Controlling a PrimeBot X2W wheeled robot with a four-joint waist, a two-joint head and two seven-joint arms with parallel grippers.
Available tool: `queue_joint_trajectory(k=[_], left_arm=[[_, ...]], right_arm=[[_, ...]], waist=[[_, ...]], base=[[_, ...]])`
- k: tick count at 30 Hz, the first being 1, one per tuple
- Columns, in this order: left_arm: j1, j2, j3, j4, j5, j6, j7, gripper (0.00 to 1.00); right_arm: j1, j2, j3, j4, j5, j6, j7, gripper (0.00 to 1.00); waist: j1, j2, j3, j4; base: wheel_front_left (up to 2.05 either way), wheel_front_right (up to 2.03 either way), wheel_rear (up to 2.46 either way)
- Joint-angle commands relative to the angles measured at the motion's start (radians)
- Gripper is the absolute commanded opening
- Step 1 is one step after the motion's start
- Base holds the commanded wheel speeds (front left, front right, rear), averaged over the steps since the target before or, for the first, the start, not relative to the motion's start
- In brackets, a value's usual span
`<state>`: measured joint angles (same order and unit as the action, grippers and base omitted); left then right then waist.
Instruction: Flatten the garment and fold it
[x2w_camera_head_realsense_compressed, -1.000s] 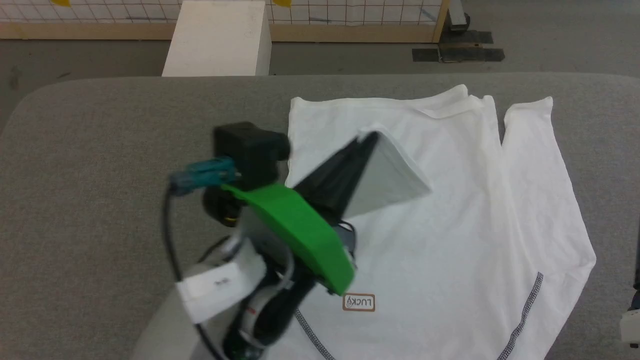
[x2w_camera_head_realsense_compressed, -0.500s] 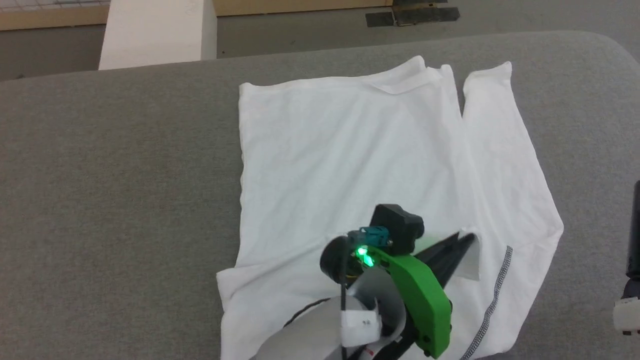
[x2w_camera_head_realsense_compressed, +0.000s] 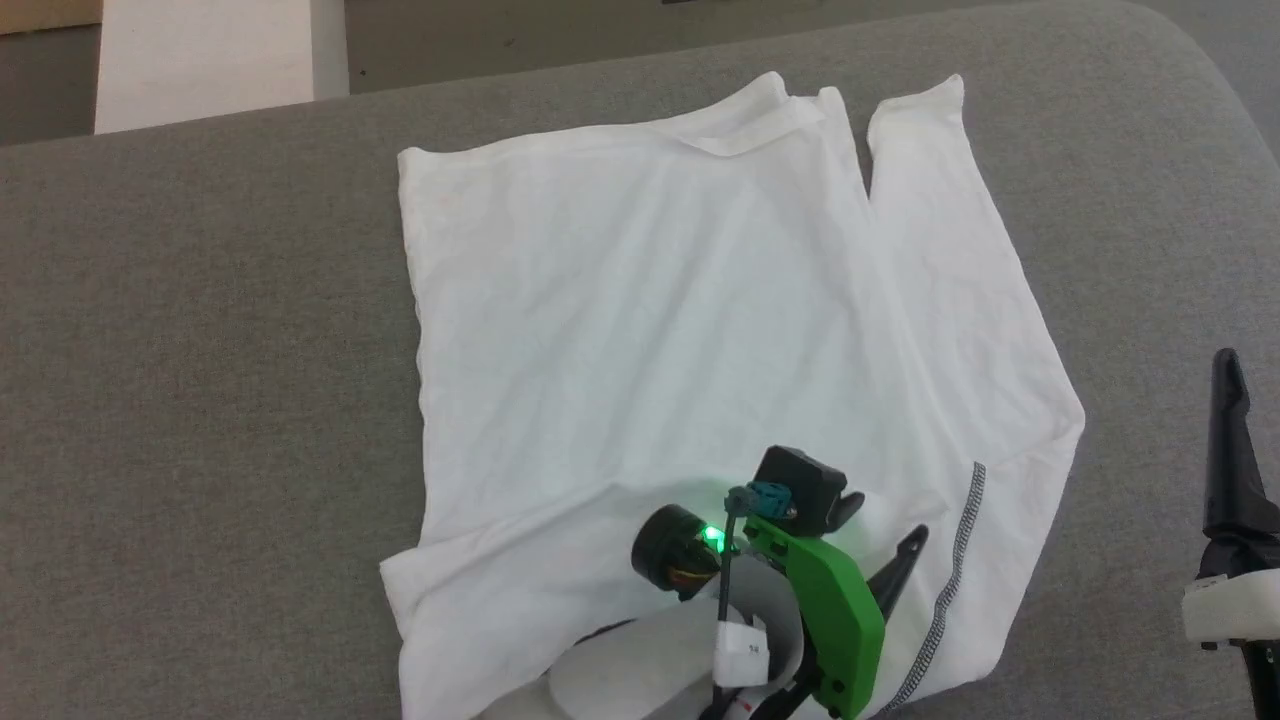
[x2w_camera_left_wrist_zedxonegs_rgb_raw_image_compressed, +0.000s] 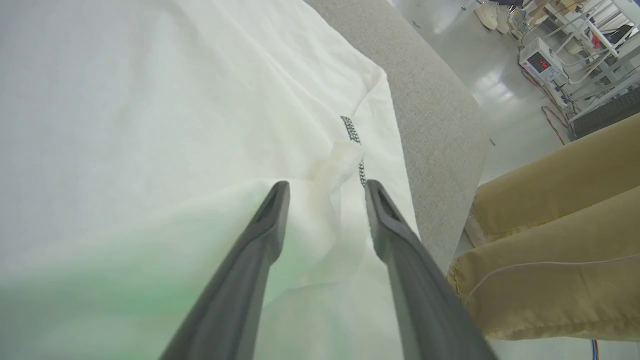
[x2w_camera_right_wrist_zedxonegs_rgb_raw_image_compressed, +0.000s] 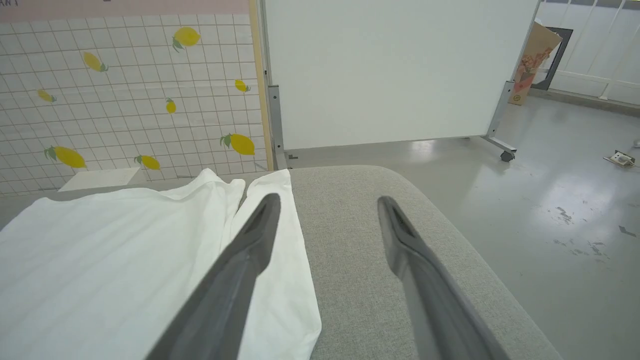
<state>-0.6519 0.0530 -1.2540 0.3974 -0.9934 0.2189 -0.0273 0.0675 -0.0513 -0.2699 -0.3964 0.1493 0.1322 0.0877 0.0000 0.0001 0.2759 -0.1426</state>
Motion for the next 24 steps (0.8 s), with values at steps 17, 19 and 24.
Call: queue_joint_trajectory(k=[17,19,24], left_arm=[[-0.032,0.242,0.245,-0.248,0.107,0.222,-0.233,1.00],[0.050,0.325,0.333,-0.354,0.159,0.296,-0.234,1.00],[0.320,0.460,0.575,-0.602,0.242,0.437,-0.234,1.00]], right_arm=[[0.052,-0.014,0.010,-0.013,-0.009,-0.002,0.022,1.00],[0.061,-0.013,0.014,-0.013,-0.008,-0.002,0.023,1.00],[0.080,-0.007,0.016,-0.014,-0.008,-0.002,0.025,1.00]], waist=[[0.0000,-0.0001,-0.124,0.128],[0.0000,-0.0001,-0.130,0.136],[0.0000,-0.0001,-0.135,0.158]], base=[[0.00,0.00,0.00],[0.00,0.00,0.00],[0.00,0.00,0.00]])
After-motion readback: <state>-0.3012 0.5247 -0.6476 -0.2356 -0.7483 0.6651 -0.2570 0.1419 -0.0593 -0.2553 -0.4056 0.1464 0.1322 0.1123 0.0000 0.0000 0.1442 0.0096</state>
